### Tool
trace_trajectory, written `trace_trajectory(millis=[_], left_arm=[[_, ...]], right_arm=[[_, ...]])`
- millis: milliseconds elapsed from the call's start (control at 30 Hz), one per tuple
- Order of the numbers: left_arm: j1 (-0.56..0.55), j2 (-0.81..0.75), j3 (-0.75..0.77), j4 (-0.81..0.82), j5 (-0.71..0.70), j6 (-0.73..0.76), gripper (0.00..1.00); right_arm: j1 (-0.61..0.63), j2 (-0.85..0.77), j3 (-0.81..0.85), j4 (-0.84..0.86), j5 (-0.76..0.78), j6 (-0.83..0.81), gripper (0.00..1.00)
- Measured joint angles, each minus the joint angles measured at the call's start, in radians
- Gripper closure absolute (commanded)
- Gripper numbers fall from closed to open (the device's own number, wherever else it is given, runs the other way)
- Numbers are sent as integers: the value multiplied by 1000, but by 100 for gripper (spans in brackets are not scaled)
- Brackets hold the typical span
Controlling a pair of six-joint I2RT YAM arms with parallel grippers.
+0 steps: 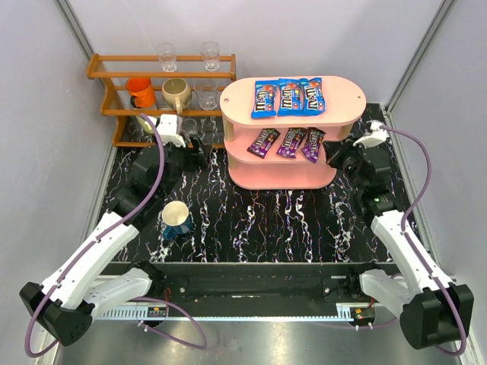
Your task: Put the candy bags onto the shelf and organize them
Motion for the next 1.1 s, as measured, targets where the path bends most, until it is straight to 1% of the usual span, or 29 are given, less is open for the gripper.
trace_trajectory(millis=[167, 300, 467, 700, 1100], left_arm=[[0, -5, -16, 4, 1, 0, 27], [0, -5, -26, 3, 2, -1, 27], [0, -5, -26, 4, 2, -2, 27], [0, -5, -26, 4, 0, 0, 27], [0, -5, -37, 5, -3, 1, 27]], right_arm=[[-4, 28, -100, 220, -54, -3, 100], [-5, 89, -146, 343, -80, -3, 100], [-5, 158, -157, 458, -97, -7, 100], [-5, 215, -157, 549, -95, -14, 100], [-12, 325, -113, 600, -90, -14, 100]])
